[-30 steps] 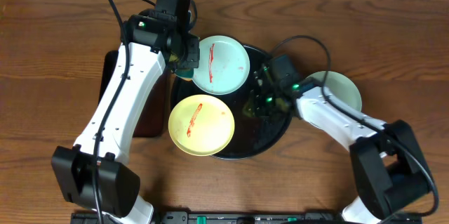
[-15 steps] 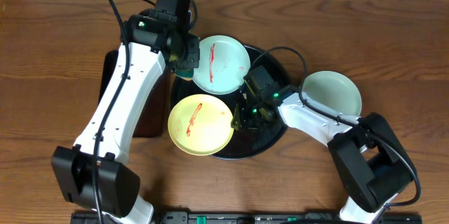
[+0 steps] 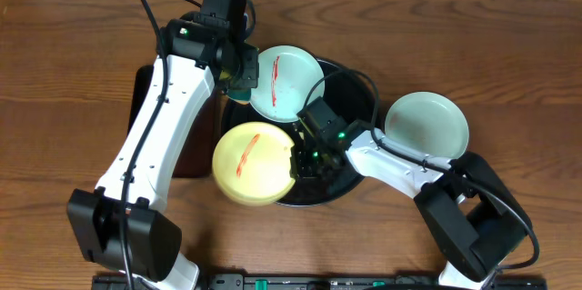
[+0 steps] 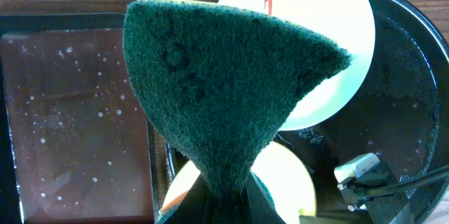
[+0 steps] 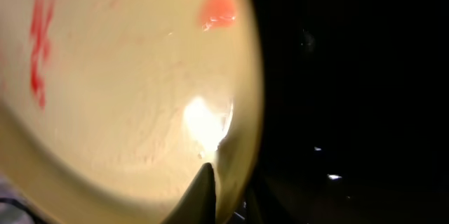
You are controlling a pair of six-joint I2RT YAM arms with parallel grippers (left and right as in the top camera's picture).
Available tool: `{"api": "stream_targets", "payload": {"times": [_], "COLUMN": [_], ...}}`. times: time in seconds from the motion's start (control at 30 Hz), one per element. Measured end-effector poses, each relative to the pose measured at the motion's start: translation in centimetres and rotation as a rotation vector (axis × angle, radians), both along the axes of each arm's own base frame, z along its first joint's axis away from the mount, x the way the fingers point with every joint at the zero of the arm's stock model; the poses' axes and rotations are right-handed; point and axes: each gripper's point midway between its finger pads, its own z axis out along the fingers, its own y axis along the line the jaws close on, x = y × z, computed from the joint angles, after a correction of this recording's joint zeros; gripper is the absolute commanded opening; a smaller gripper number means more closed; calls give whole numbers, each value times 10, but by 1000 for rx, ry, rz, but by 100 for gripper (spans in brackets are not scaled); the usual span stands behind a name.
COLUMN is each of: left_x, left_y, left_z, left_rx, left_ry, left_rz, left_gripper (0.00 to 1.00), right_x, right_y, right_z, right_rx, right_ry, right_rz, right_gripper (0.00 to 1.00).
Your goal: Clean dirty plates on tray and stack at the side
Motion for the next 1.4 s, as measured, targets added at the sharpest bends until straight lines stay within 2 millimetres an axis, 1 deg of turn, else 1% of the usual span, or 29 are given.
{"api": "stream_targets", "payload": {"times": [0.2, 0.3, 0.37, 0.47, 0.63, 0.7, 0.73, 0.77, 0.87, 1.07, 1.17, 1.27, 1.4], "left_x": [0, 0, 0, 0, 0, 0, 0, 0, 0, -7, -12, -14, -17], "left_y": [0, 0, 0, 0, 0, -1, -1, -3, -7, -31, -44, -52, -60], "left_z": [0, 0, 0, 0, 0, 0, 0, 0, 1, 0, -7, -15, -21], "left_rx": [0, 0, 0, 0, -2, -8, -12, -16, -19, -24, -25, -21, -16], "left_ry": [0, 0, 0, 0, 0, 2, 3, 3, -2, 1, 20, 41, 58], "left_rz": [0, 0, 0, 0, 3, 12, 15, 14, 7, -54, -87, -107, -129], "left_gripper": [7, 8, 8, 8, 7, 8, 7, 7, 8, 7, 7, 7, 7], "right_x": [1, 0, 3, 9, 23, 26, 28, 32, 36, 37, 34, 31, 32], "right_y": [-6, -16, -25, -43, -80, -92, -97, -104, -112, -129, -136, -145, -152], "right_z": [-2, -3, 1, 18, 65, 75, 76, 76, 70, 41, 29, 22, 21], "right_rx": [-22, -51, -82, -137, -217, -256, -281, -319, -369, -459, -481, -489, -483], "right_ry": [16, 28, 16, -44, -208, -256, -275, -297, -311, -238, -185, -135, -114], "right_rz": [-24, -38, -52, -81, -154, -176, -187, -200, -212, -220, -219, -213, -209], "right_gripper": [1, 1, 1, 1, 1, 1, 1, 1, 1, 1, 1, 1, 1]}}
